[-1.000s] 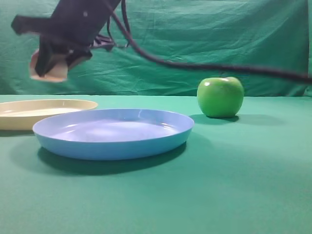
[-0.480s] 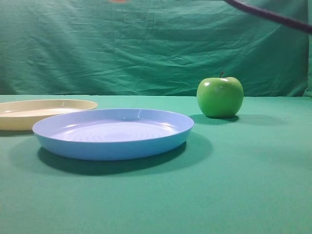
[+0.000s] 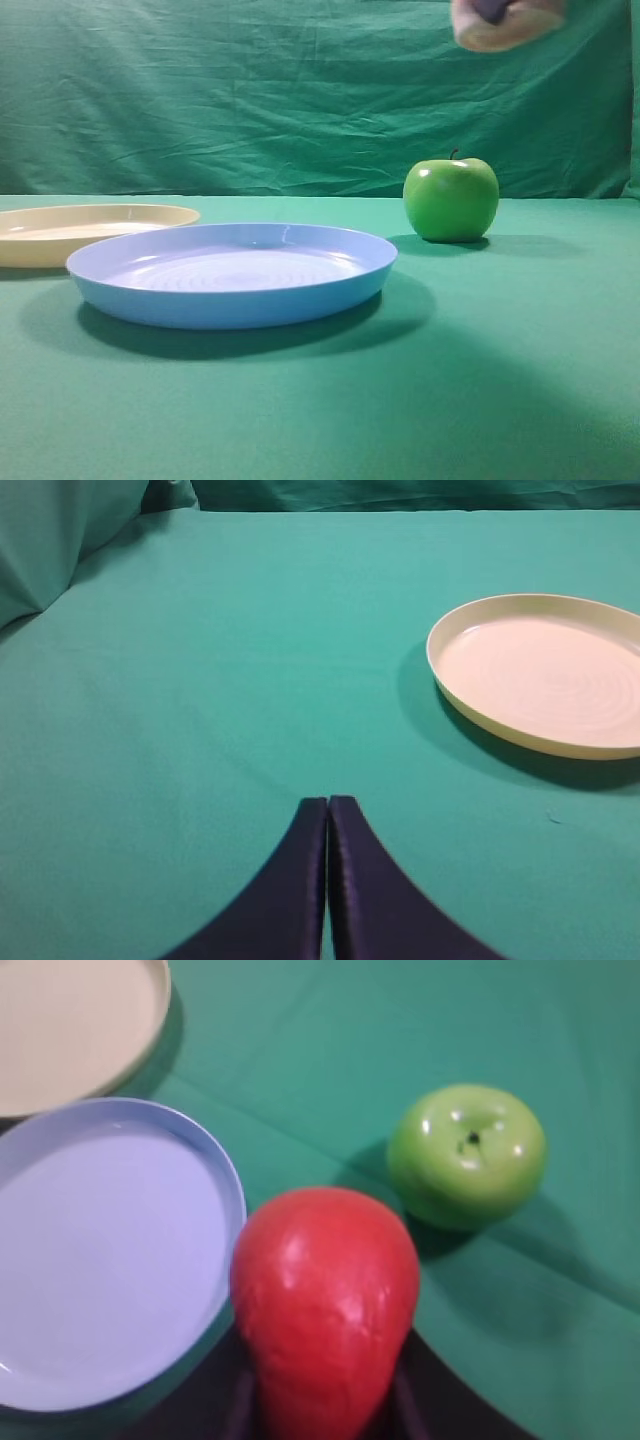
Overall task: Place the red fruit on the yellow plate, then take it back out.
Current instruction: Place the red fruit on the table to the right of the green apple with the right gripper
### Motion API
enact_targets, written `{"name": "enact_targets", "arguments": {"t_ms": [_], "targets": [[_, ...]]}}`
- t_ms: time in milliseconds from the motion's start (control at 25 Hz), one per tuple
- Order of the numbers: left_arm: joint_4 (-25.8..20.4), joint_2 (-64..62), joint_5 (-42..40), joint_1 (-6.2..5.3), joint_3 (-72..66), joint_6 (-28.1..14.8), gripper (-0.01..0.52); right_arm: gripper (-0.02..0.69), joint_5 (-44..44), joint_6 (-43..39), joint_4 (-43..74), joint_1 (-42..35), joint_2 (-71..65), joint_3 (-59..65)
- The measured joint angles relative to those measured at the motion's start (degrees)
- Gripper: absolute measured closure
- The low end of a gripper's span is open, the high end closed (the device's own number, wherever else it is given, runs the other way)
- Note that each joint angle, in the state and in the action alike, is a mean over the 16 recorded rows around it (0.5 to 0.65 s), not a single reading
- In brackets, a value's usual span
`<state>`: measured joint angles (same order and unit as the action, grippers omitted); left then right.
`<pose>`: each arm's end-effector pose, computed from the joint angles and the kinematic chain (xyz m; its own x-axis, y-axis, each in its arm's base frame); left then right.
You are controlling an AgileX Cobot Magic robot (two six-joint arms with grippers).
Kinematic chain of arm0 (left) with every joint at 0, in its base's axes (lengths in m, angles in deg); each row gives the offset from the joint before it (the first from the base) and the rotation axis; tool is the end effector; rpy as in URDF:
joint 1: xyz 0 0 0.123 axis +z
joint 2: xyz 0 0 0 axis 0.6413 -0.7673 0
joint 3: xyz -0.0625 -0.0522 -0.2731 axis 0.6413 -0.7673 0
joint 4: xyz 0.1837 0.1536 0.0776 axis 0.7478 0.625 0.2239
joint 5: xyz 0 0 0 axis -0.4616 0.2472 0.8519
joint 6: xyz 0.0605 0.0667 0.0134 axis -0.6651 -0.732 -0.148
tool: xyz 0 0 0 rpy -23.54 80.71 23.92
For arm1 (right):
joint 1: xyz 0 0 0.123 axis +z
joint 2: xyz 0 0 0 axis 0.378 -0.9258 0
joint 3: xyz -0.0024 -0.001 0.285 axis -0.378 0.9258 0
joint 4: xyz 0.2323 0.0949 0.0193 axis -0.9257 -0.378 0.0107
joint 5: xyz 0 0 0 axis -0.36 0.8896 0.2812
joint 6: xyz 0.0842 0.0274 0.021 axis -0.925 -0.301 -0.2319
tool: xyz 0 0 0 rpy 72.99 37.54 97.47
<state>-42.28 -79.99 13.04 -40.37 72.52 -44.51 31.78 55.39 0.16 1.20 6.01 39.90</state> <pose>0.0516 0.0105 0.1774 -0.2633 -0.0205 -0.9645 -0.1128 0.9936 0.0097 0.2206 0.1037 0.2117 -0.6677 -0.3930 -0.6323 -0.5097 0.8604 0.0035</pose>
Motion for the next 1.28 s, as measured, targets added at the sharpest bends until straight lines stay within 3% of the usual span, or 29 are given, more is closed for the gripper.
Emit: {"name": "enact_targets", "arguments": {"t_ms": [240,400,680,1000,1120,1280], "targets": [[0.0,0.0,0.0,0.0,0.0,0.0,0.514,0.478,-9.4,0.0,-0.2,-0.4,-4.6,6.0],[0.0,0.0,0.0,0.0,0.0,0.0,0.514,0.441,-13.9,0.0,-0.3,-0.4,-8.2,7.3],[0.0,0.0,0.0,0.0,0.0,0.0,0.514,0.257,-16.4,0.0,-0.5,-0.4,-12.1,7.0],[0.0,0.0,0.0,0.0,0.0,0.0,0.514,0.04,-8.7,0.0,-0.6,-0.4,-11.8,1.2],[0.0,0.0,0.0,0.0,0.0,0.0,0.514,0.032,-3.8,0.0,-0.6,-0.4,-10.4,-2.6],[0.0,0.0,0.0,0.0,0.0,0.0,0.514,0.122,2.9,0.0,-0.5,-0.4,-6.9,-7.9]]}}
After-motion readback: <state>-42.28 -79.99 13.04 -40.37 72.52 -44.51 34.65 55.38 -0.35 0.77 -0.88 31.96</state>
